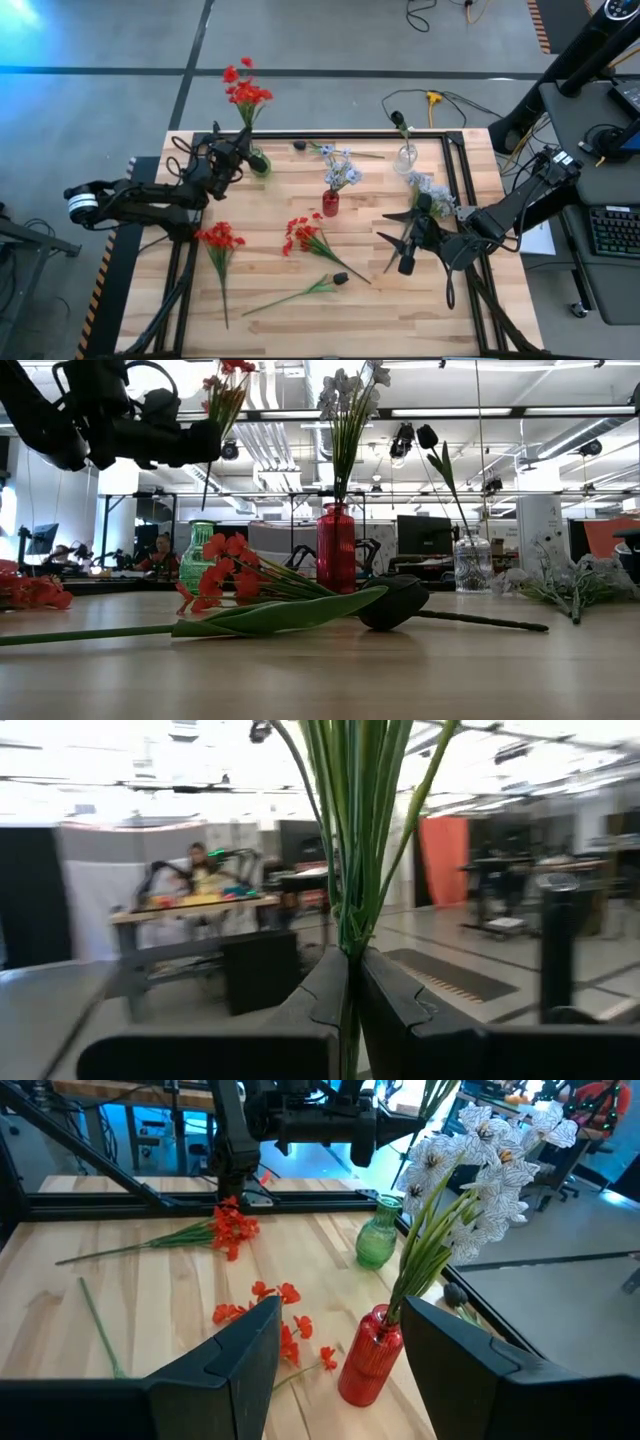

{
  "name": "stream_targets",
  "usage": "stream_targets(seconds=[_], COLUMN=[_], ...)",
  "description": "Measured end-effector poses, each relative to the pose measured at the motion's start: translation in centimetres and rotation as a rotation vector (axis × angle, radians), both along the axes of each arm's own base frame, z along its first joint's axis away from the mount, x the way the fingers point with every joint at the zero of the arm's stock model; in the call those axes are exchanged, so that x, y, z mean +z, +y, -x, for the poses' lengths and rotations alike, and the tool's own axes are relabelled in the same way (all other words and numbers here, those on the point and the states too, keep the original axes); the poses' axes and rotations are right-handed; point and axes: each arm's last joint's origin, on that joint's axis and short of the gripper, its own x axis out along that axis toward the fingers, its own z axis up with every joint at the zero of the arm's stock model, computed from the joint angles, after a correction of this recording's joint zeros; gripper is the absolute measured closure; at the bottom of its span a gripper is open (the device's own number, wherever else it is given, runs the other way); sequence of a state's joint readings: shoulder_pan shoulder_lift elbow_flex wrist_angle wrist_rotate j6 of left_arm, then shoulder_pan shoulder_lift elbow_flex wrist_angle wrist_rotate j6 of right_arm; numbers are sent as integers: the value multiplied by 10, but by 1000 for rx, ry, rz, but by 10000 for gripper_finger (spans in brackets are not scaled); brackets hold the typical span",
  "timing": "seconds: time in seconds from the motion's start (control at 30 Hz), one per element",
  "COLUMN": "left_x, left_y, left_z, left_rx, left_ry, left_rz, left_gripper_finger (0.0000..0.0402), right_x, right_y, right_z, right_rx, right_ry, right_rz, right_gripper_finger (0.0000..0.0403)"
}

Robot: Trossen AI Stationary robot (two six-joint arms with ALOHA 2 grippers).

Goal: Sort flowers into vase by color
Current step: Put the middle red flowers into the green vase

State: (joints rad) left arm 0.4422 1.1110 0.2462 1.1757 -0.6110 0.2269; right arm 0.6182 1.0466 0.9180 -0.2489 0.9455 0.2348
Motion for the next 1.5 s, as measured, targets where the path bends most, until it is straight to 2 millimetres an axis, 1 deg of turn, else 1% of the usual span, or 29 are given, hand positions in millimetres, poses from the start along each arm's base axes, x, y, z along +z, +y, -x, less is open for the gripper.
stream_targets(seconds=[0.3, 0.57, 0.97, 1.17, 1.5], left_x=[0, -7, -11, -11, -14], left_y=[0, -1, -2, 2, 3], left_z=[0, 3, 5, 7, 8], left_rx=[-19, -24, -22, 11, -20], left_ry=[-11, -7, 10, 40, 46], left_rz=[0, 20, 21, 6, 7], left_gripper_finger=[401, 401, 401, 401, 401], right_x=[0, 0, 0, 0, 0], right_y=[0, 0, 0, 0, 0], right_z=[0, 0, 0, 0, 0], right_rx=[1, 3, 3, 4, 4], right_ry=[1, 5, 5, 5, 4], right_rz=[1, 9, 9, 9, 9], right_gripper_finger=[204, 204, 204, 204, 204])
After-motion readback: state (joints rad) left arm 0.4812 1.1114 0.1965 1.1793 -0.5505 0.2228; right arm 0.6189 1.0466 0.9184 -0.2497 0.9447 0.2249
